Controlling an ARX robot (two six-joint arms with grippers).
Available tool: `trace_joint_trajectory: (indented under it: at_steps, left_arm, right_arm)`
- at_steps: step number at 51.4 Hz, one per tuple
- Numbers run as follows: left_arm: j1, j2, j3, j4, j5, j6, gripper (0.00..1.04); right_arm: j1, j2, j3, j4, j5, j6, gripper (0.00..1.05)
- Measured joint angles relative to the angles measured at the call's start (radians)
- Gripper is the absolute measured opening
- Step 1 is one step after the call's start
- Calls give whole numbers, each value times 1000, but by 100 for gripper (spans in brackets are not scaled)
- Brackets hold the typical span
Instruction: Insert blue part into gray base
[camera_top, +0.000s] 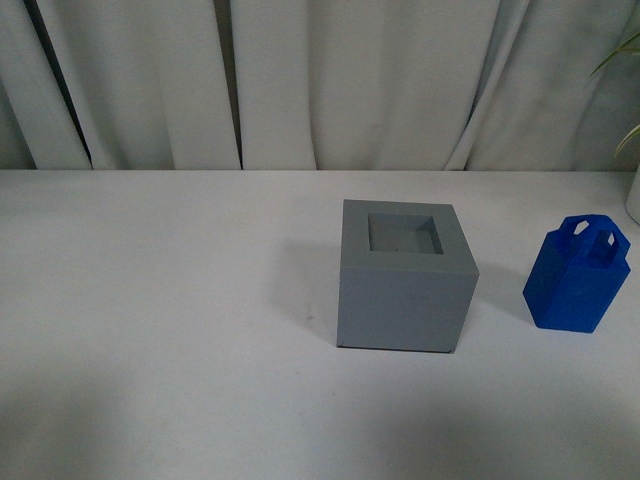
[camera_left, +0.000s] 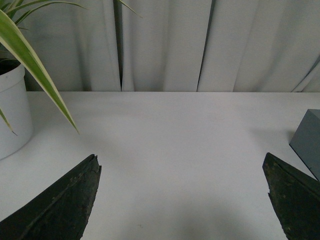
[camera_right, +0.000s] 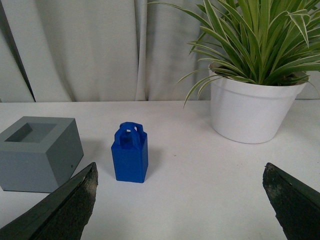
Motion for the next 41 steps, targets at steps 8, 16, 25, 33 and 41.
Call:
trace_joint_trajectory:
  at_steps: [8, 16, 25, 33, 41]
  left_arm:
    - [0, 0, 0, 0, 0, 0, 99]
    - [0, 0, 0, 0, 0, 0, 99]
    - [0, 0, 0, 0, 0, 0, 99]
    - [0, 0, 0, 0, -2, 0, 99]
    - [0, 0, 0, 0, -1, 0, 99]
  right_arm:
    - [0, 0, 0, 0, 0, 0, 97]
    - [0, 0, 0, 0, 0, 0, 97]
    - [0, 0, 0, 0, 0, 0, 97]
    - [-60, 45, 26, -63, -201, -26, 97]
    - [-201, 298, 105, -116, -735, -92, 97]
